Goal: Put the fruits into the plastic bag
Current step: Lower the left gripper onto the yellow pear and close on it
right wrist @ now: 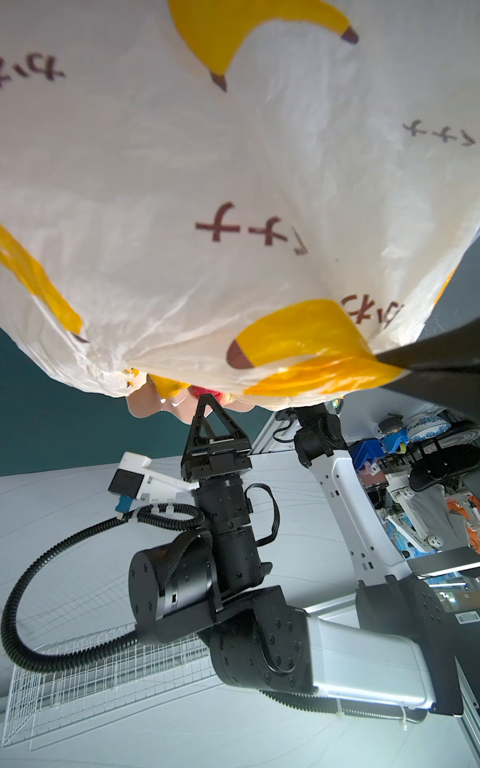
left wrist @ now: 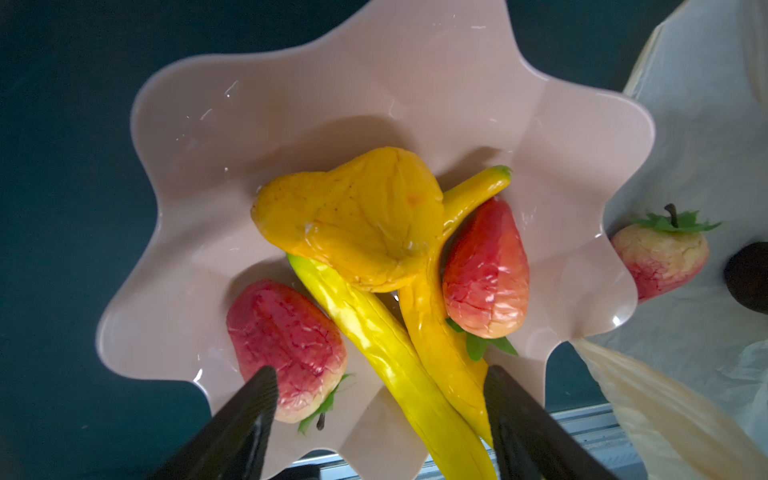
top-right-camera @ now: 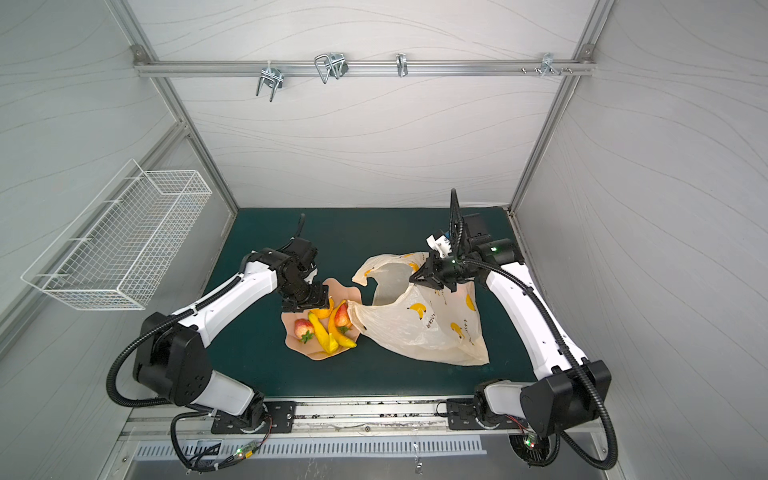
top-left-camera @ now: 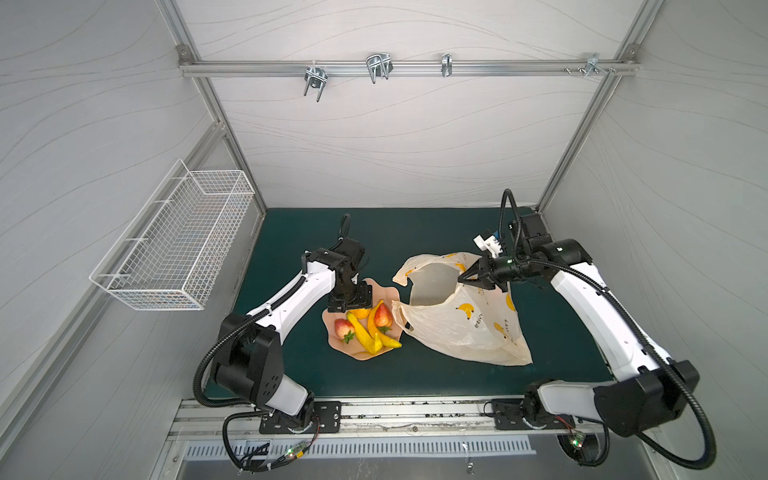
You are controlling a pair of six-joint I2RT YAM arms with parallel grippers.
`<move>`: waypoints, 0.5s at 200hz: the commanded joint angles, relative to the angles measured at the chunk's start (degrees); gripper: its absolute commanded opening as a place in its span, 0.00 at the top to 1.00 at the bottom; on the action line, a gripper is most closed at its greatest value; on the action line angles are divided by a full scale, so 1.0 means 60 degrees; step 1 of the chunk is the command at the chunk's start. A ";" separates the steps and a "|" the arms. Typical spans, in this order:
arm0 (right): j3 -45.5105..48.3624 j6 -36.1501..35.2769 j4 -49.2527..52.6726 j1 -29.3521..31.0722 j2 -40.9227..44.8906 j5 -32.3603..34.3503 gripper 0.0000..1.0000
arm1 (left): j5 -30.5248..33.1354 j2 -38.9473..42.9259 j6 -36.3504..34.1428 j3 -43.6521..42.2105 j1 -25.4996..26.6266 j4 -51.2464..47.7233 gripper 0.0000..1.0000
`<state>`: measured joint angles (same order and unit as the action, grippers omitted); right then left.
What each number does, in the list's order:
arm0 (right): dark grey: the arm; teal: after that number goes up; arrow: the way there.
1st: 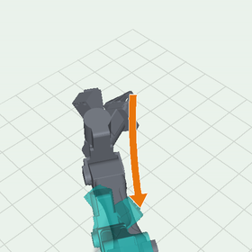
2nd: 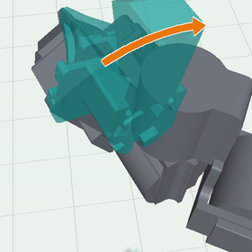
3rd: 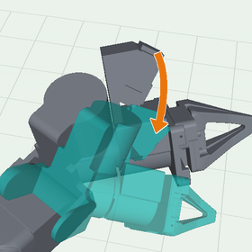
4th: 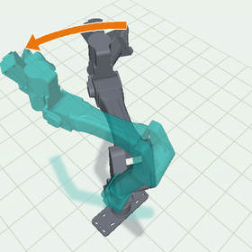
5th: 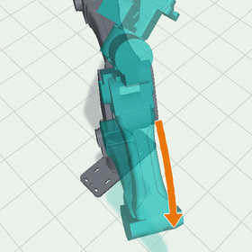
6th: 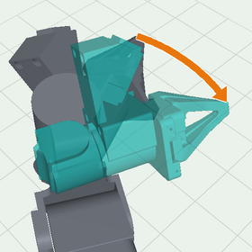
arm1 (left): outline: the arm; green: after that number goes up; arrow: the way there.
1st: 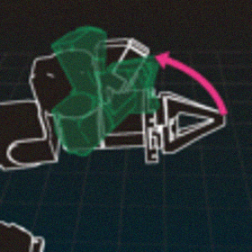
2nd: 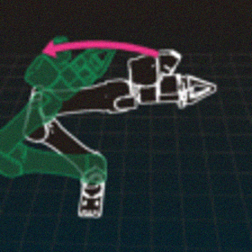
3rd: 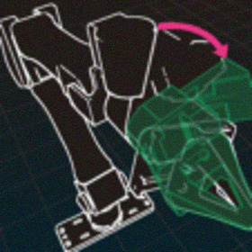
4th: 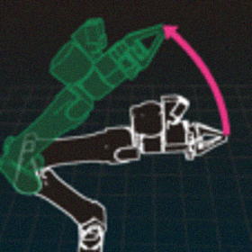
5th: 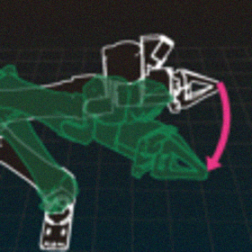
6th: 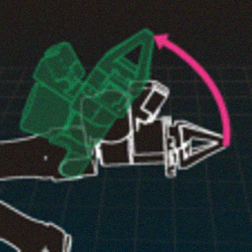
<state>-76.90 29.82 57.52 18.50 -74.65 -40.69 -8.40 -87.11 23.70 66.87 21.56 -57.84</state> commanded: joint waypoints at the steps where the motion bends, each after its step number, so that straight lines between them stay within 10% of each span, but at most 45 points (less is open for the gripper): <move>1: -0.0271 -0.0246 0.0258 -0.0037 -0.0076 -0.0008 1.00 | -0.0037 -0.0266 0.0281 -0.0041 -0.0078 0.0402 0.20; 100: -0.0333 -0.0401 0.0327 -0.0070 -0.0149 -0.0104 1.00 | 0.0122 -0.1093 0.0574 -0.0153 -0.0137 0.0888 0.19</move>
<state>-76.99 28.62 57.54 18.48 -75.07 -40.75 -8.56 -92.75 25.89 65.93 21.04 -53.78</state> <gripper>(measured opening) 0.050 0.807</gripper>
